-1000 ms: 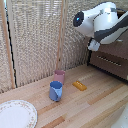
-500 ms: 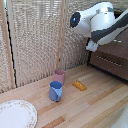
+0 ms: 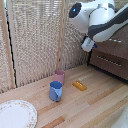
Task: Propose to navigate your clamp on the clench of the first drawer. Use gentle force to register to the cabinet. Send posterior your swing mandate till over it lurks, a cup of pink essence. Fortify your grip after aiming concentric with the pink cup’s periphery. Manoeuvre the pink towards the cabinet's top. Drop your compression till the cup is resting inside.
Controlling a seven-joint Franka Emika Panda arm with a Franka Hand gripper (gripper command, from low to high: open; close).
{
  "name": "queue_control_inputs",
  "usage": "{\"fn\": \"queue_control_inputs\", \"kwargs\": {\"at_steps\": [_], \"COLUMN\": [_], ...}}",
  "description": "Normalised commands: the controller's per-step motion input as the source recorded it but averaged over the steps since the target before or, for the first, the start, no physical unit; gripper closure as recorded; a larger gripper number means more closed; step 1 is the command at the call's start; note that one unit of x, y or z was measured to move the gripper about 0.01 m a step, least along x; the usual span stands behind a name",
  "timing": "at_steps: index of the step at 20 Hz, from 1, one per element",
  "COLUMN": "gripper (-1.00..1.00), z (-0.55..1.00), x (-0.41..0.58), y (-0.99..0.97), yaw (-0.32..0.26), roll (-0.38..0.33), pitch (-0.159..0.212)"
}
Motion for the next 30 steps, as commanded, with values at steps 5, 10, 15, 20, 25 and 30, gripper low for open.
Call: {"fn": "queue_control_inputs", "kwargs": {"at_steps": [5,10,15,20,25,30], "gripper": [-1.0,-1.0,-1.0,-1.0,-1.0,-1.0], "z": [0.0,0.0,0.0,0.0,0.0,-0.01], "x": [0.145,0.115,0.108,0.14,0.285,0.411], "y": [0.38,0.18,0.14,0.13,0.06,0.03], "yaw": [-0.12,-0.21,-0.225,-0.225,-0.229,-0.214], "roll": [0.374,0.329,0.313,0.303,0.269,0.232], "pitch": [-0.069,-0.051,-0.044,-0.034,-0.002,0.0]}}
